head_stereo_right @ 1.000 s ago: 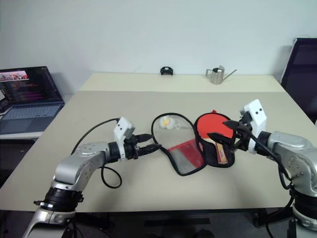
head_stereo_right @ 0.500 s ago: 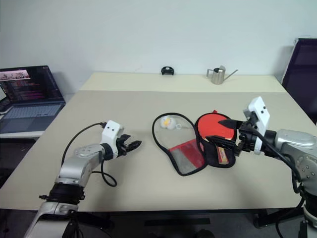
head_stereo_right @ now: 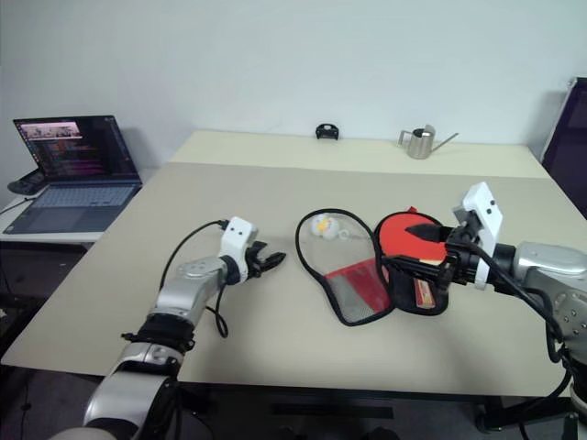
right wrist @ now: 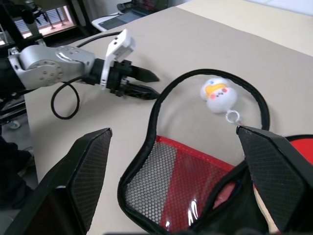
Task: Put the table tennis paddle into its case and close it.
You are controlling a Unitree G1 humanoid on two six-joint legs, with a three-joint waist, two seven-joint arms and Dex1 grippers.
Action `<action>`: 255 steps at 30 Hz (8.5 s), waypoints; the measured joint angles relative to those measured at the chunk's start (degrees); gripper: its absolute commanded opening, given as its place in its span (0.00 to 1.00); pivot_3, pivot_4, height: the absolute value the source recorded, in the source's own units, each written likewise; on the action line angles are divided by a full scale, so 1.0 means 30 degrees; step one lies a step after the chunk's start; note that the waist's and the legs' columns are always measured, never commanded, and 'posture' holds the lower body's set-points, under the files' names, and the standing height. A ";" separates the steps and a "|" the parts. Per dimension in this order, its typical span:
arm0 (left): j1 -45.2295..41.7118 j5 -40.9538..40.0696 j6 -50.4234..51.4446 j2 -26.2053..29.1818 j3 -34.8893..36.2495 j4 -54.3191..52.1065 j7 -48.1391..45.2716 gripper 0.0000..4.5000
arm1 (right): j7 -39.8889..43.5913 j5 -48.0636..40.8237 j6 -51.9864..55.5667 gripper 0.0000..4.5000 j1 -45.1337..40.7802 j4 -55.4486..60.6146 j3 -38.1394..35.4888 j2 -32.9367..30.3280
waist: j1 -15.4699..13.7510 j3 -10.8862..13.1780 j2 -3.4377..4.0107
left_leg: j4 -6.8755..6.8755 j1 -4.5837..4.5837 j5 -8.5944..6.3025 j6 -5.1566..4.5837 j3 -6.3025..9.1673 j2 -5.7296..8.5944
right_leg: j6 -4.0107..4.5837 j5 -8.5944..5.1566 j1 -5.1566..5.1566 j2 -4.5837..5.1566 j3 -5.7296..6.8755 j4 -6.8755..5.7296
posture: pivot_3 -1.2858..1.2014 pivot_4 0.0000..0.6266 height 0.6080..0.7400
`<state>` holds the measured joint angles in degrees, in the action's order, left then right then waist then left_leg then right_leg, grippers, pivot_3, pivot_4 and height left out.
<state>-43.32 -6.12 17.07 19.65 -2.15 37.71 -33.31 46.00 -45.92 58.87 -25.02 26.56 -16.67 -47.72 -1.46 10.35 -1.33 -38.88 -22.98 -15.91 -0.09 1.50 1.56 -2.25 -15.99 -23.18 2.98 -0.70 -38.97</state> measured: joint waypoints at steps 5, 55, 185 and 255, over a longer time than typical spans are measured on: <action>-0.1035 0.0297 -0.0813 -0.1154 -0.0299 0.1518 -0.0441 0.73 | -0.0070 -0.0049 -0.0182 0.99 0.0352 0.0044 0.0000 -0.0100 | 0.0003 0.0001 -0.0004 | 0.0001 -0.0004 0.0000 0.0000 -0.0002 0.0005 | 0.0000 0.0000 0.0000 0.0002 0.0001 0.0003 | 0.52 0.24 1.00; -0.5969 -0.1347 -0.3927 -0.4704 0.1138 0.4061 -0.6462 0.73 | -0.5208 0.1021 -0.0745 0.99 0.3344 -0.1828 -0.0893 -0.0263 | 0.0613 0.0017 -0.0028 | 0.0018 0.0018 0.0010 0.0016 -0.0048 -0.0032 | -0.0006 -0.0002 -0.0013 -0.0047 -0.0054 -0.0010 | 0.52 0.24 1.00; 0.7835 -0.9206 0.5675 1.0630 -0.0721 -1.7900 -1.5377 0.73 | -0.7894 0.3114 0.9898 0.19 0.5112 0.3206 0.1322 0.9496 | 0.1058 -0.0066 -0.0104 | 0.0306 0.0330 -0.0008 0.0004 -0.0009 -0.0078 | 0.0037 -0.0029 0.0258 -0.0057 -0.0026 0.0219 | 0.52 0.24 1.00; -0.6027 -0.0489 0.0334 -0.1307 -0.1628 0.5827 -0.2254 1.00 | -0.3727 0.9082 -0.6343 1.00 0.0545 -0.6656 0.9842 0.9510 | 0.1046 -0.0079 -0.0136 | 0.0285 0.0312 0.0000 0.0018 -0.0001 -0.0043 | 0.0020 -0.0011 0.0276 -0.0048 0.0055 0.0279 | 0.52 0.24 1.00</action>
<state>-61.40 -7.59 18.07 15.73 -7.03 55.19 -40.08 34.82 -18.68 39.84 -23.38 6.59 12.86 -19.19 1.68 10.11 -1.74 -38.03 -22.05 -15.91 -0.04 1.50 1.43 -2.19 -16.02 -22.35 2.83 -0.53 -38.13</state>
